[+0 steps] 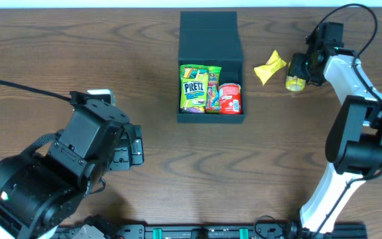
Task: Pack container
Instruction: 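Lower the right gripper onto the yellow Mentos bottle and grasp it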
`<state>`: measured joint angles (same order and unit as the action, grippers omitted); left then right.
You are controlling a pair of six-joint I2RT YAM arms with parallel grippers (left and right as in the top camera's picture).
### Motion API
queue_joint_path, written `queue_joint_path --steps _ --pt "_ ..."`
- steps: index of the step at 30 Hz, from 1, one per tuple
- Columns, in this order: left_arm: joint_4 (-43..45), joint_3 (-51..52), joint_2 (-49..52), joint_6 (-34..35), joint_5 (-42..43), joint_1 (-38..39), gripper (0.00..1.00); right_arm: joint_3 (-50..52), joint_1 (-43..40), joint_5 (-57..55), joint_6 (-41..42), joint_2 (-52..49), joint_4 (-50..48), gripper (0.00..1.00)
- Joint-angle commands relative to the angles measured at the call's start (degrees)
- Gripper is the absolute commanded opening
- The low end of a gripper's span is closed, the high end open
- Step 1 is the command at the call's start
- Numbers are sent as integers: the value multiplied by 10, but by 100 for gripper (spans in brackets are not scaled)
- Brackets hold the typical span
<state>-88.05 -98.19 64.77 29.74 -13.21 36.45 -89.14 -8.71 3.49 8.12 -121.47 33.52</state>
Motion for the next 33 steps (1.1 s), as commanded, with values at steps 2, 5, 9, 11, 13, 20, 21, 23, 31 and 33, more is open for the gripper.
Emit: queue_joint_path --steps 2,5,9,11,13,20,21,23,31,33 --pt "0 -5 0 -6 2 0 95 -10 4 2 -1 -8 1 40" --pt "0 -5 0 -6 2 0 95 -10 4 2 -1 -10 5 38" --pt "0 -5 0 -6 2 0 95 -11 5 2 -1 -10 9 39" --pt "0 -5 0 -6 2 0 95 -11 7 2 -1 -10 9 38" --pt "0 -5 0 -6 2 0 95 -11 9 2 -1 -10 11 37" --pt "0 -5 0 -6 2 0 95 -11 21 2 -1 -10 23 33" --pt "0 -5 0 -6 2 0 95 -11 23 2 -1 -10 24 33" --pt "0 -5 0 -6 2 0 95 -11 28 2 -1 -10 28 33" --pt "0 -5 0 -6 2 0 95 -11 44 2 -1 8 50 32" --pt "0 -5 0 -6 2 0 95 -11 45 2 -1 22 61 32"
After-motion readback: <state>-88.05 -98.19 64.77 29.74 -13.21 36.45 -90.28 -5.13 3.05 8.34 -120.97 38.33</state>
